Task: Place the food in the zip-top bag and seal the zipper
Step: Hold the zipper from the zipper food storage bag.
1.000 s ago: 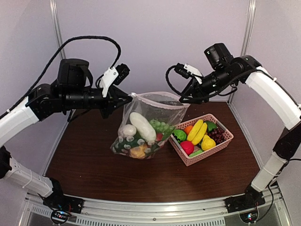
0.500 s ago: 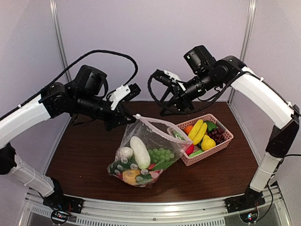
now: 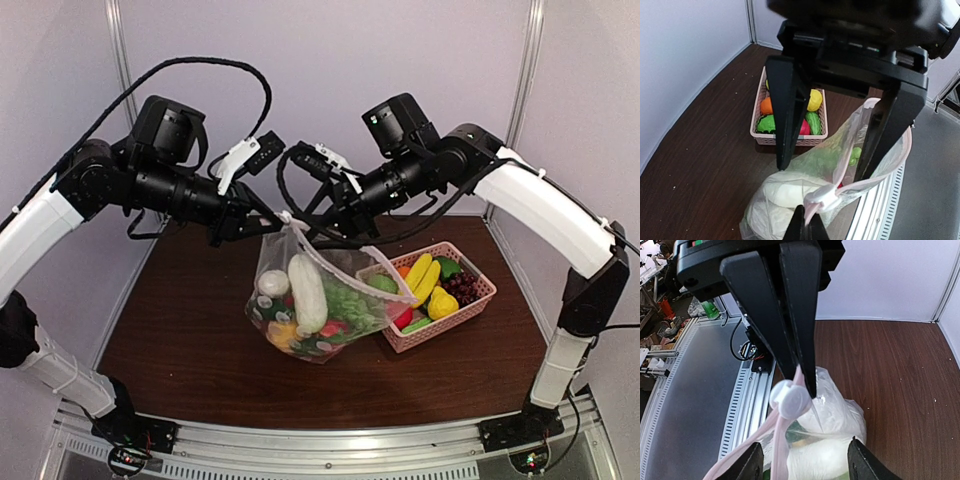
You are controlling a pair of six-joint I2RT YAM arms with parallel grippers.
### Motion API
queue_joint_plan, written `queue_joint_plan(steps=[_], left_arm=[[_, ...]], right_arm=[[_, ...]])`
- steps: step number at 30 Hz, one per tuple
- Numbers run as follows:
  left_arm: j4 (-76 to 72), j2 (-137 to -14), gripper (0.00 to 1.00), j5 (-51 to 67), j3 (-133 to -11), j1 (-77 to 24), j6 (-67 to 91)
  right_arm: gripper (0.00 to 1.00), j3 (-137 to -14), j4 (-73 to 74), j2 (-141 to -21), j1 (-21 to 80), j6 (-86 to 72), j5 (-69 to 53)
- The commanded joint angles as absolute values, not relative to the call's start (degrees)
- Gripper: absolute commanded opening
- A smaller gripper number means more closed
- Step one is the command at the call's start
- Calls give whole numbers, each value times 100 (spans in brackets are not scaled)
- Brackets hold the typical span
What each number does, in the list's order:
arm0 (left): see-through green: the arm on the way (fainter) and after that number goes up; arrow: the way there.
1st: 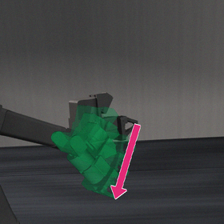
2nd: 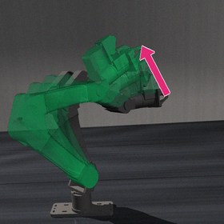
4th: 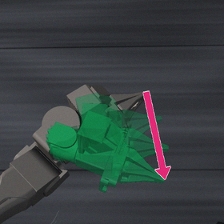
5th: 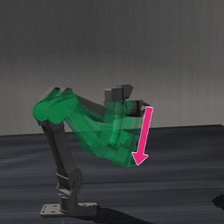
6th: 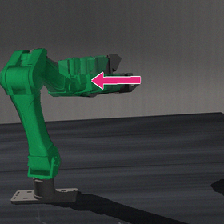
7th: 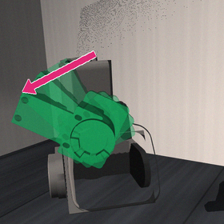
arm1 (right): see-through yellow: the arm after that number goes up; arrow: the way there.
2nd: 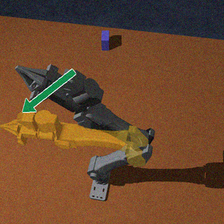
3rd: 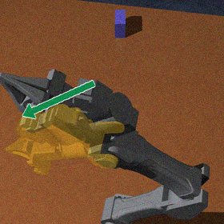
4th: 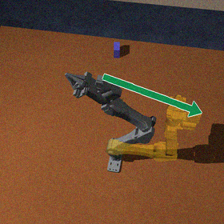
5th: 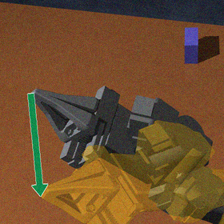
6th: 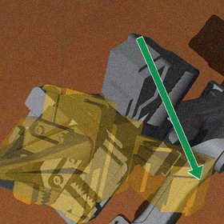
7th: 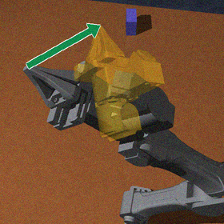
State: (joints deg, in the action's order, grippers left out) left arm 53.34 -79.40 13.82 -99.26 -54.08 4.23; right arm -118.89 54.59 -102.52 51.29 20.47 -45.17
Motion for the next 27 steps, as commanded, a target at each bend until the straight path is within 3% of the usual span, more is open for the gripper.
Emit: queue_joint_plan(steps=[1, 8, 21, 27], left_arm=[[5430, -8086, 0, 1625, -10080, -5427, 703], [5553, -8118, 0, 1322, -9884, -5423, 652], [4975, -8212, 0, 1242, -9750, -5418, 1465], [4497, -8029, 0, 1406, -9501, -5416, 1765]], right_arm=[[59, -12163, 5169, -10259, 5407, 1706, -4240], [59, -12510, 5482, -10254, 5413, 2049, -3236], [59, -12333, 5142, -10332, 5326, 1547, -3357], [51, -12381, 5142, -10511, 5349, 1469, -3647]])
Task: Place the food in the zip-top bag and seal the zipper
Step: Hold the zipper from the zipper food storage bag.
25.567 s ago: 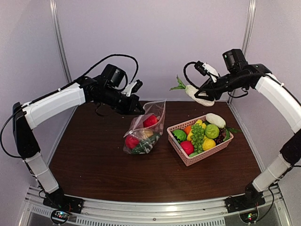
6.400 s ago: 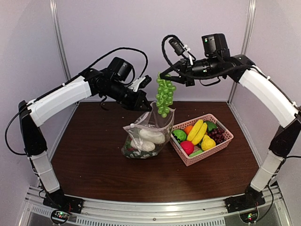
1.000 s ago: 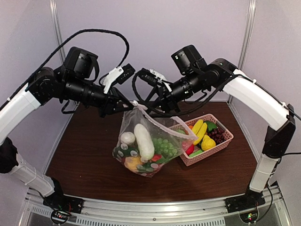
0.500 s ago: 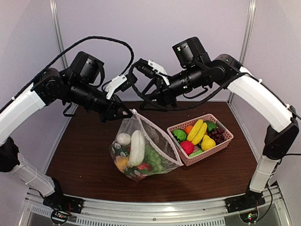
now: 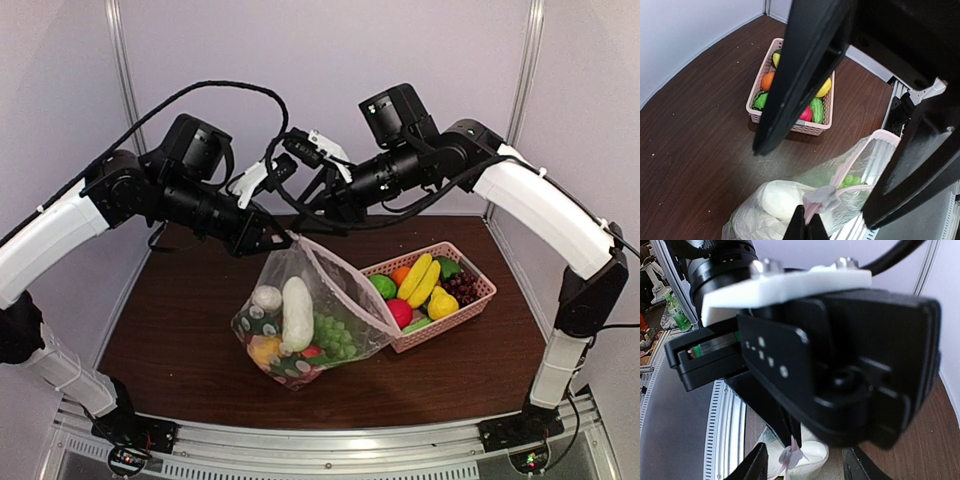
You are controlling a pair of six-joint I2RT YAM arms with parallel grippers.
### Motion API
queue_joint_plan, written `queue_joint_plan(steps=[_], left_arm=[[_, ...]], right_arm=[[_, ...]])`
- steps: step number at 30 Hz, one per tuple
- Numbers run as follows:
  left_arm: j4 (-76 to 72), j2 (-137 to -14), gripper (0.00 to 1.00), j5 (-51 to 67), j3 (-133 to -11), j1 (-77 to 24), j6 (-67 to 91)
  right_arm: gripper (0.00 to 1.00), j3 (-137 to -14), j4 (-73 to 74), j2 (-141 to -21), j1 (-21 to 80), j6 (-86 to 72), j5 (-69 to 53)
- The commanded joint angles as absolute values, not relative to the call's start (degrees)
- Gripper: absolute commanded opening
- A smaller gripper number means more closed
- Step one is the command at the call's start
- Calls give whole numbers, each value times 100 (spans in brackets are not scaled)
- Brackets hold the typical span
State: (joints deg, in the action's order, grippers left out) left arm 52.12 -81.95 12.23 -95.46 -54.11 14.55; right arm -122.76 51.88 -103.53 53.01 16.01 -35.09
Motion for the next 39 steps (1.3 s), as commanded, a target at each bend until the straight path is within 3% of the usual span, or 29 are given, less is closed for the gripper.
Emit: queue_joint_plan(steps=[1, 6, 18, 25, 39], left_arm=[[4475, -8008, 0, 1423, -9501, -5414, 1766], [4474, -7972, 0, 1446, -9502, -5415, 1767], [4483, -7871, 0, 1329, -9409, -5412, 1726], [4508, -7871, 0, 1300, -9349, -5396, 1678], [4597, -7718, 0, 986, -9144, -5233, 1515]], right_arm=[[50, -12348, 5142, -10512, 5356, 1468, -3624], [46, -12231, 5124, -10483, 5386, 1493, -3523], [18, -12060, 5193, -10364, 5432, 1664, -3135], [8, -11960, 5289, -10272, 5431, 1861, -2946], [0, -11506, 5483, -10046, 5415, 2271, -2492]])
